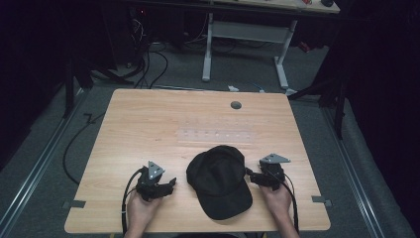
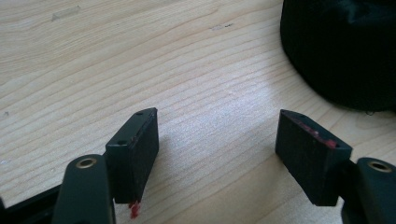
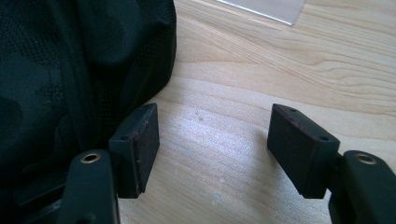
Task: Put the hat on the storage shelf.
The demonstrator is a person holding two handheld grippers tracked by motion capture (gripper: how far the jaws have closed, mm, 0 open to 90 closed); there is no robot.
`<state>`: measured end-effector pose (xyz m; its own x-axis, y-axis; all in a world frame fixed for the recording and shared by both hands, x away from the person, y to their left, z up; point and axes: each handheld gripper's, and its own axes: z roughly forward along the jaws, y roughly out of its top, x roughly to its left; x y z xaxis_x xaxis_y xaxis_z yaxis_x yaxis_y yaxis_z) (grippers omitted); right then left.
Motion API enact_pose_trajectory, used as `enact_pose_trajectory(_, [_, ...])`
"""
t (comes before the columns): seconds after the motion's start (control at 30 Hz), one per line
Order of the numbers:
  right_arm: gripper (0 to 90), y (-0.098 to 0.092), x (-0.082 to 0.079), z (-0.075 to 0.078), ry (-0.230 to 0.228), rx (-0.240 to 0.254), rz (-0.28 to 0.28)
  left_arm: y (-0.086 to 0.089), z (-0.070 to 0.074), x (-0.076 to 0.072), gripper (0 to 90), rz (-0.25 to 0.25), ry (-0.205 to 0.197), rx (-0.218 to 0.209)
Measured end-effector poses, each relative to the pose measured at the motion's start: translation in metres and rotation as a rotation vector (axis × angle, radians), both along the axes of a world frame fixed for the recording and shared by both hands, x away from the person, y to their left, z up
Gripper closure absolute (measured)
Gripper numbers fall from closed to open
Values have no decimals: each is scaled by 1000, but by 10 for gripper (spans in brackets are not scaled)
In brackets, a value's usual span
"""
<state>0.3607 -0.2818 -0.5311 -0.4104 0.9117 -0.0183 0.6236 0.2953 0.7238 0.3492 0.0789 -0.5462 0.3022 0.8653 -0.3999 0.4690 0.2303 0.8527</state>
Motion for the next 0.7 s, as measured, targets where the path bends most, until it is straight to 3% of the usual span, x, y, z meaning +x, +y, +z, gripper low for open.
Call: enact_pose_trajectory(0.7, [328, 1, -1, 0, 3, 1, -18, 0, 0, 0, 298, -2, 1, 1])
